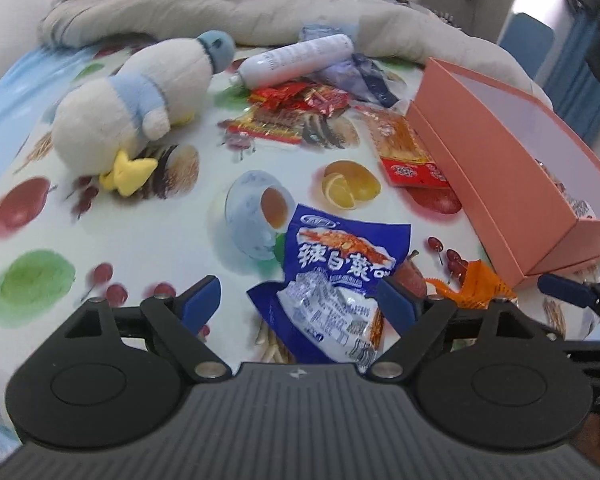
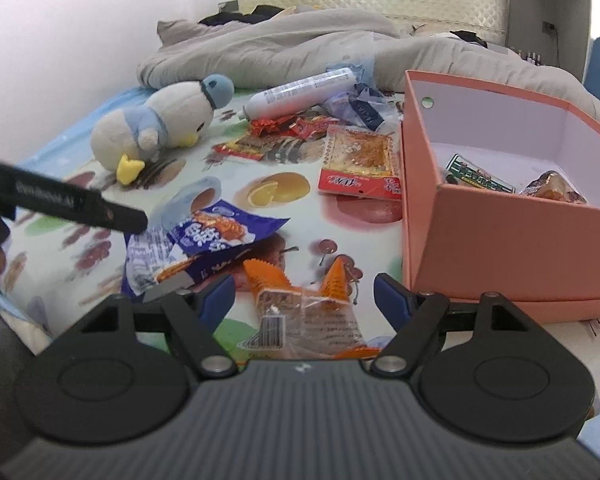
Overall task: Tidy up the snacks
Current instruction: 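Lift blue bag with left tool while right tool lifts bread packet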
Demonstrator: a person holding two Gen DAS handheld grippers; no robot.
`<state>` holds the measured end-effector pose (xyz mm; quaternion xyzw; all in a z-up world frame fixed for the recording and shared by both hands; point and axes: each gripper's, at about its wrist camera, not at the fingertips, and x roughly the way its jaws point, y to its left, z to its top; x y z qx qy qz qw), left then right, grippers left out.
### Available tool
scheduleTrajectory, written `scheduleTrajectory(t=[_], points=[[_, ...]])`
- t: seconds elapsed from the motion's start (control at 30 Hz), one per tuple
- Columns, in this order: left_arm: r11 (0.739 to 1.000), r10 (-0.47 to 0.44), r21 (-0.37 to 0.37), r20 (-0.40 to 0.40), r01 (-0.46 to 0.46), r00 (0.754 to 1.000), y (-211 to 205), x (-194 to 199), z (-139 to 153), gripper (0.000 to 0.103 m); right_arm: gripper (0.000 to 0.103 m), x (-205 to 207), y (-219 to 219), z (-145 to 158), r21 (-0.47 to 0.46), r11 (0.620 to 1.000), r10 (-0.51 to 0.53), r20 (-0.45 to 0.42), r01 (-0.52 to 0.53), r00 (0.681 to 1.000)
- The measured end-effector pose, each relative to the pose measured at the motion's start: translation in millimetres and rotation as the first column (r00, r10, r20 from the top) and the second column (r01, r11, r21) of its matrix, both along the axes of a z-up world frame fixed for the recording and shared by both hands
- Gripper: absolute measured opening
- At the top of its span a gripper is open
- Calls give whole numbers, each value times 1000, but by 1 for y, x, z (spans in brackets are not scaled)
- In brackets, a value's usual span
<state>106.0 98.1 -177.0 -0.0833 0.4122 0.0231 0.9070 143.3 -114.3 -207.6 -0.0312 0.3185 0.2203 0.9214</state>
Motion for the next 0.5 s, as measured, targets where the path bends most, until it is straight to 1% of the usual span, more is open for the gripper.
scheduleTrajectory(t=[0.07,0.13,0.27,0.33,0.43,0.5], points=[[999,-40,31,21,39,999,-5,2,0,88,78,1,-1,-2,15,1000,2,-4,-2,1000],[996,-68,67,21,66,997,-9,5,-1,88,78,3,-1,-5,21,1000,6,-21,-5,1000],[989,-128,76,-2,128,992,-12,14,-7,88,78,7,1,-10,-6,1000,5,-19,-5,1000],[982,-165,89,-25,166,986,-15,21,-12,88,78,10,2,-14,-11,1000,24,-49,-24,999],[968,-211,124,-60,217,976,-21,29,-20,88,78,13,0,-17,-19,999,30,-71,-31,997],[959,-226,154,-100,239,969,-23,37,-28,92,78,14,-1,-19,-18,999,42,-76,-44,996]])
